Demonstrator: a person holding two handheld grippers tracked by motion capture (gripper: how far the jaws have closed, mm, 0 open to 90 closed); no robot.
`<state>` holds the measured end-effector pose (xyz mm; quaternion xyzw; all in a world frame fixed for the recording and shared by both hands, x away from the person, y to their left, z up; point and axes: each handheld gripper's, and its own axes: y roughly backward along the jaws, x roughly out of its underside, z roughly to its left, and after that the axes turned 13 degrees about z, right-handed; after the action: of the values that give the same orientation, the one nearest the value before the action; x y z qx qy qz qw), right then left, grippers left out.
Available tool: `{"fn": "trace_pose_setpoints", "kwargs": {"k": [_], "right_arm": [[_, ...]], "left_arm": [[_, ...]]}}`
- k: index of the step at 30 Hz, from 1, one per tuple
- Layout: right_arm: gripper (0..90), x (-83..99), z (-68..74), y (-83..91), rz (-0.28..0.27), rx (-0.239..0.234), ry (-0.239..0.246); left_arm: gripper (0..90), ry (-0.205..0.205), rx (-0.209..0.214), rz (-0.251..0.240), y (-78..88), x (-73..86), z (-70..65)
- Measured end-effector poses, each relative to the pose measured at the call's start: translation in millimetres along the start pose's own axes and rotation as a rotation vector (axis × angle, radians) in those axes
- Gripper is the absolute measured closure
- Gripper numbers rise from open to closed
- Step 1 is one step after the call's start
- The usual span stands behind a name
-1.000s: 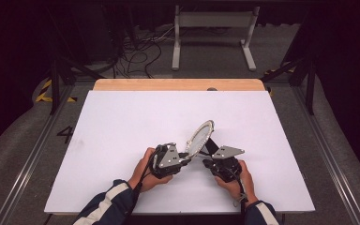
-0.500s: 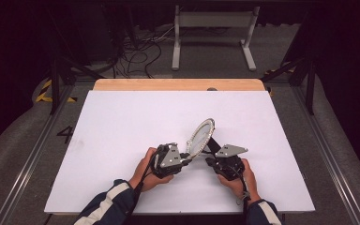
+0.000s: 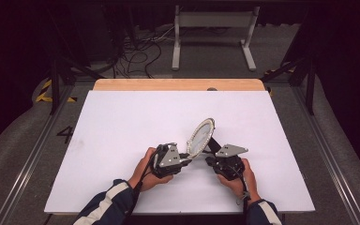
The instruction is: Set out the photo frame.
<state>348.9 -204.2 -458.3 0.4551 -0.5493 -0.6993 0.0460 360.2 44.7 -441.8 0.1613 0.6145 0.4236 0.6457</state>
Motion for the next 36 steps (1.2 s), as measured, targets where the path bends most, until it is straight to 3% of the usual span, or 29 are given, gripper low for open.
{"fn": "trace_pose_setpoints", "kwargs": {"k": [7, 13, 22, 29, 31, 36], "right_arm": [[84.0, -1.2, 2.7, 4.1, -0.021, -0.002, -0.010], [74.7, -4.5, 12.0, 13.8, -0.072, -0.010, -0.008], [52.0, -12.3, 28.5, 22.8, -0.151, -0.027, -0.061], [38.3, -19.1, 38.2, 19.4, -0.180, 0.003, -0.092], [35.7, -23.2, 39.2, 17.7, -0.180, -0.015, -0.119], [35.7, -32.8, 40.8, 17.1, -0.211, 0.008, -0.160]], "left_arm": [[75.6, 0.002, 0.003, -0.010, 6.5, 2.3, 1.1], [72.1, 0.003, -0.023, -0.021, 28.6, 11.5, 3.0], [54.0, 0.041, -0.095, 0.011, 66.1, 56.0, 8.3], [32.2, 0.120, -0.142, 0.070, 83.3, 92.7, 10.0], [28.4, 0.144, -0.153, 0.077, 88.8, 101.1, 9.9], [17.8, 0.235, -0.150, 0.061, 101.8, 115.7, 10.5]]}}
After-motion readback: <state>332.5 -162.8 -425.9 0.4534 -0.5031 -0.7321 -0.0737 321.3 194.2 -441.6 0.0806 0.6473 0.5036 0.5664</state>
